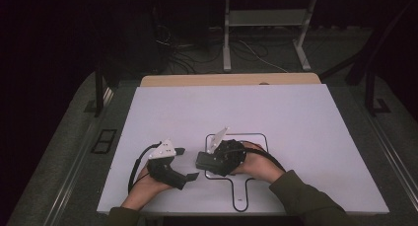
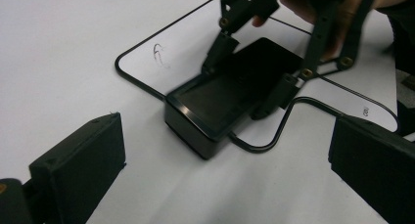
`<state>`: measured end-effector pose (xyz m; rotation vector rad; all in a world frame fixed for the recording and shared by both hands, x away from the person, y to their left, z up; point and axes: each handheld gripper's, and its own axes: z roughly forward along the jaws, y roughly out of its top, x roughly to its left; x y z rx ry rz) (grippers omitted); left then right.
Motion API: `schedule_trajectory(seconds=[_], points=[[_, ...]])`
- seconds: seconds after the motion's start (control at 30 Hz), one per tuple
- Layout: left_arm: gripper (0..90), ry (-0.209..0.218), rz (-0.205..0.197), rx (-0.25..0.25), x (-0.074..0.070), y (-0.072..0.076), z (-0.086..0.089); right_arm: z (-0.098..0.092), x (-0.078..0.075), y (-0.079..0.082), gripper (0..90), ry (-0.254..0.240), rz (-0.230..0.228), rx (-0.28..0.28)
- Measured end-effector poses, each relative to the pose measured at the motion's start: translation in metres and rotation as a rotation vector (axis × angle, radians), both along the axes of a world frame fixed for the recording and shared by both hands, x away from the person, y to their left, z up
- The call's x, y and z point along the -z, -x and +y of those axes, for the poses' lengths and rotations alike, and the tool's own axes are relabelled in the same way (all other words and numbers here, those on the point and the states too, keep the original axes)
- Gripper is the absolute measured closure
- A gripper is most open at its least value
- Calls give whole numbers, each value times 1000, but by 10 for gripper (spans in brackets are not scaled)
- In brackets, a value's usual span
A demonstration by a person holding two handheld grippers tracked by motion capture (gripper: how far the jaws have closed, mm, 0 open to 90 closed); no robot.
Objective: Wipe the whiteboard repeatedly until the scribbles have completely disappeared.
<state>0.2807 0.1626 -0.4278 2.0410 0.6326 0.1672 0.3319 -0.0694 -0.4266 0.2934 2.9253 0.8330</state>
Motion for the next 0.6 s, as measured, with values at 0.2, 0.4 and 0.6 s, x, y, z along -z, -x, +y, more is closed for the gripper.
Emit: schedule_trajectory(seconds=[0.2,0.4,0.6], points=[[0,8,3,1,0,0,0,-2,0,-18,389,-5,2,53],[0,10,4,1,1,-1,0,-4,1,-40,390,-10,4,100],[0,9,2,3,0,0,0,-7,1,-61,390,-13,12,161]])
